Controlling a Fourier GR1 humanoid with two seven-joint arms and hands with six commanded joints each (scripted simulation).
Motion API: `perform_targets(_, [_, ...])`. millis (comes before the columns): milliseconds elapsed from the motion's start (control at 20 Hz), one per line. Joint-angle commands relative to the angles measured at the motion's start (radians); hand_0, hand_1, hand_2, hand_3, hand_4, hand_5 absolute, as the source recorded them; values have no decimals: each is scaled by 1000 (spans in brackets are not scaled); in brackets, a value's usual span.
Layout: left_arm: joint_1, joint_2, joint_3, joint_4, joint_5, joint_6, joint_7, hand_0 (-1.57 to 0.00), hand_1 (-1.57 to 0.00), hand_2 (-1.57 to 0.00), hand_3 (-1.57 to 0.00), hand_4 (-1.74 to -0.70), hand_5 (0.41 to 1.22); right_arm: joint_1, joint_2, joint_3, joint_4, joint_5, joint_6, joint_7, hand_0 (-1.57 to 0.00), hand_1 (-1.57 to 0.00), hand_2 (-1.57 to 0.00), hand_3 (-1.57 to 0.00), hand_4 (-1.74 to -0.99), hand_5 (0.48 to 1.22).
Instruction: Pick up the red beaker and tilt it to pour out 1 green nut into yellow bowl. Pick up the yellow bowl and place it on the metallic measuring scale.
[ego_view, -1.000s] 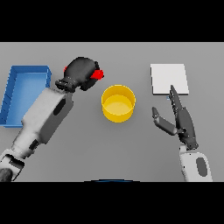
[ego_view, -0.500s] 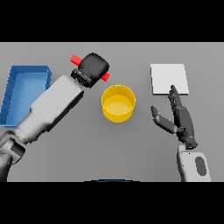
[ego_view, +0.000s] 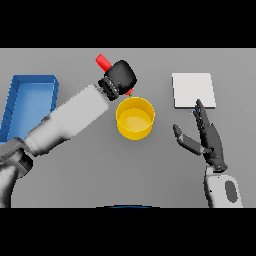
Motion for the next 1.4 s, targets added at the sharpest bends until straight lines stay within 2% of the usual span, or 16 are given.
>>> perform_targets(0, [-7,-9,-20,8,-22,8,8,-1571,-1571,-1571,-1509,-1735,1221,3,-5,-4,-7,-4,1,-3,1,1,1,1,-1297,602])
perform_targets(350, [-74,-36,-152,56,-135,-16,-47,-1571,-1571,-1571,-1558,-1740,1221,-3,-6,-5,-16,1,-8,22,1,1,1,1,-1290,607])
perform_targets(550, [-101,-60,-185,85,-168,-44,-53,-1571,-1571,-1571,-1566,-1740,1221,-1,-3,0,-7,16,-14,-1,1,1,1,1,-1282,603])
perform_targets(700, [-134,-61,-214,107,-194,-52,-81,-1571,-1571,-1571,-1568,-1741,1221,-18,2,0,6,21,-21,9,1,1,1,1,-1268,589])
perform_targets(800, [-142,-73,-223,115,-206,-50,-78,-1571,-1571,-1571,-1569,-1741,1221,-18,-1,-1,19,35,-30,0,1,1,1,1,-1258,587])
perform_targets(1000, [-181,-53,-219,118,-221,-38,-84,-1571,-1571,-1571,-1570,-1740,1221,3,3,8,-7,33,-26,-7,1,1,1,1,-1233,585])
perform_targets(1100, [-224,-44,-184,132,-211,-21,-78,-1571,-1571,-1571,-1571,-1738,1159,-11,0,4,4,35,-28,4,1,1,1,1,-1222,590])
perform_targets(1150, [-244,-44,-174,145,-216,-3,-66,-1571,-1571,-1571,-1571,-1738,1171,-6,-3,-1,7,25,-21,-15,1,1,1,1,-1219,595])
perform_targets(1200, [-276,-28,-145,149,-208,11,-66,-1571,-1390,-1379,-1571,-1686,1181,1,-9,6,-1,35,-19,-27,1,1,1,1,-1219,601])
perform_targets(1250, [-288,-16,-127,156,-206,45,-65,-1571,-1269,-1251,-1571,-1644,1189,-7,-11,2,-8,21,-9,-27,1,1,1,1,-1222,609])
perform_targets(1300, [-335,-1,-98,176,-203,56,-60,-1571,-1330,-1315,-1359,-1664,1196,-10,-4,6,-9,9,-1,-28,1,1,1,1,-1224,615])
perform_targets(1350, [-359,17,-77,197,-197,80,-65,-1571,-1378,-1366,-1212,-1679,1201,-9,-3,6,-13,8,-1,-21,1,1,1,1,-1231,620])
